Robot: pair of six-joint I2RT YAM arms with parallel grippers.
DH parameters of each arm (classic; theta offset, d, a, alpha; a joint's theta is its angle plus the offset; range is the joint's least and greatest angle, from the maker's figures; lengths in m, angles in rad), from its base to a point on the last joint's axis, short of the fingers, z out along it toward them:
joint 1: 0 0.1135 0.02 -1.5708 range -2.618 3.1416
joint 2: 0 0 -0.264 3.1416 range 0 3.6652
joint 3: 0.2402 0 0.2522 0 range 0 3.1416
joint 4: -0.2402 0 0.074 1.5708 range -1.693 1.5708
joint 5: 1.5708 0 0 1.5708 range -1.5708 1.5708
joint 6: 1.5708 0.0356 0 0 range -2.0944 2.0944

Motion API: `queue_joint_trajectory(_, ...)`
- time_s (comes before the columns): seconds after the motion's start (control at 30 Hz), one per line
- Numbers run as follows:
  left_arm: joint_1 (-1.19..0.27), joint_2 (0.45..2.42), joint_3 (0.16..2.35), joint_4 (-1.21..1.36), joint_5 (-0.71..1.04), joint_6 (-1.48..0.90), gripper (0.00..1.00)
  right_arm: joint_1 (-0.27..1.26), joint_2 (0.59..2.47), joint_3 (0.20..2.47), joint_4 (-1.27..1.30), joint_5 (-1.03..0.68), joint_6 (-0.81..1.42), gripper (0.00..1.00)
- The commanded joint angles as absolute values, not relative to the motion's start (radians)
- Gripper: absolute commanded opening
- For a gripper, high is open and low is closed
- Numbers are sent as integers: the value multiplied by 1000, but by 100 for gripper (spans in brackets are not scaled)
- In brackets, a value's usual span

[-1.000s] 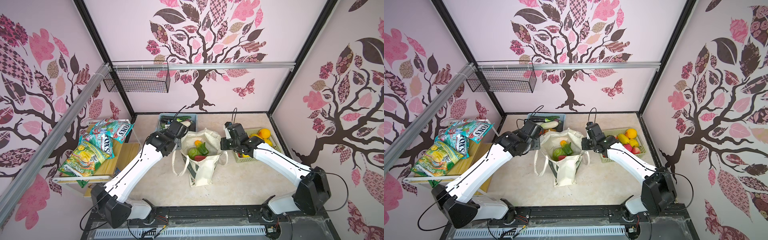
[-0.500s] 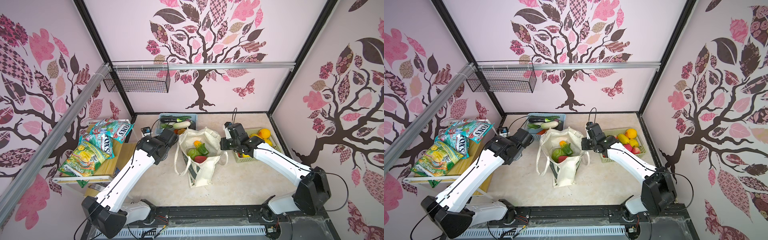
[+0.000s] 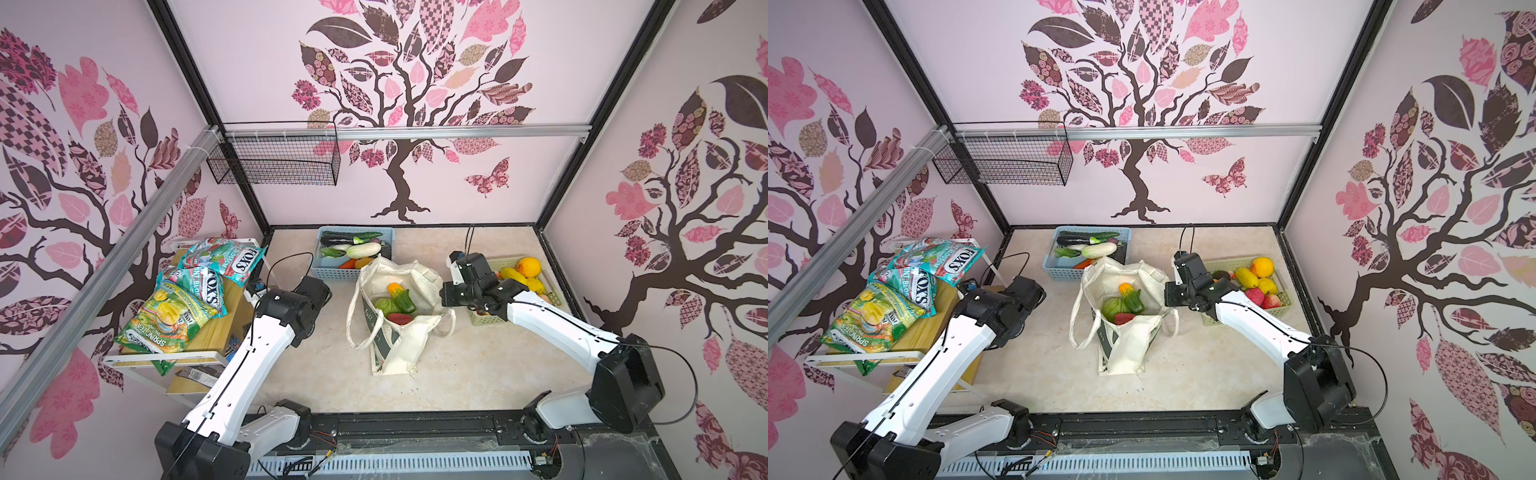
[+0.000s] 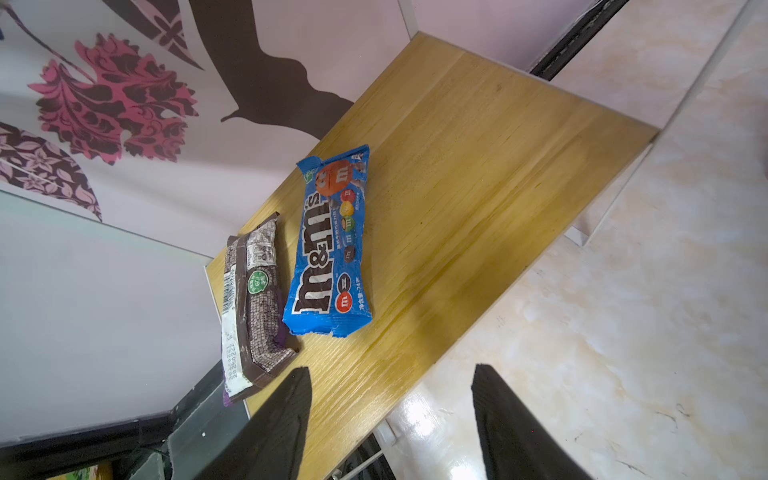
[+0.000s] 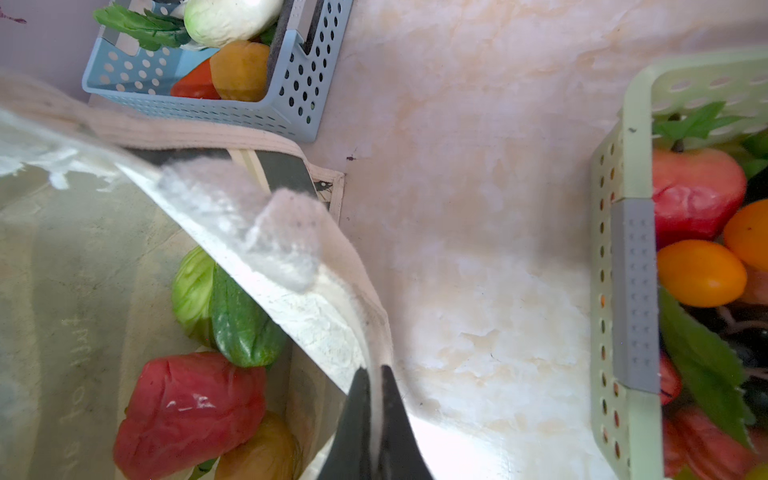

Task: Place the food into the grocery bag and tie it
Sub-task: 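Release the bag rim with the left gripper and move it toward the wooden shelf, then lower the left gripper onto the blue M&M's pack on the shelf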

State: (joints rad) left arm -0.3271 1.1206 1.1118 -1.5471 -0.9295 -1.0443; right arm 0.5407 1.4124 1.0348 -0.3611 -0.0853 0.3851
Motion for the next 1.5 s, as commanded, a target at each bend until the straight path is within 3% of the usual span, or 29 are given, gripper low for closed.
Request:
queue_joint_trajectory(0.0, -301, 1117, 1070, -1550, -950, -1134, 65, 542, 1369, 1021, -389, -125, 392, 7)
queue_joint_trajectory(0.83, -243, 1311, 972, -1589, -1075, -1623, 64, 591, 1347, 985, -364, -194, 379, 7)
queue_joint_trajectory(1.23, -109, 1374, 956, -1386, -1083, -1523, 63, 595, 1344, 957, -338, -210, 379, 7)
queue_joint_trajectory(1.47, -89, 1448, 977, -1386, -1115, -1587, 63, 600, 1336, 952, -329, -213, 379, 7)
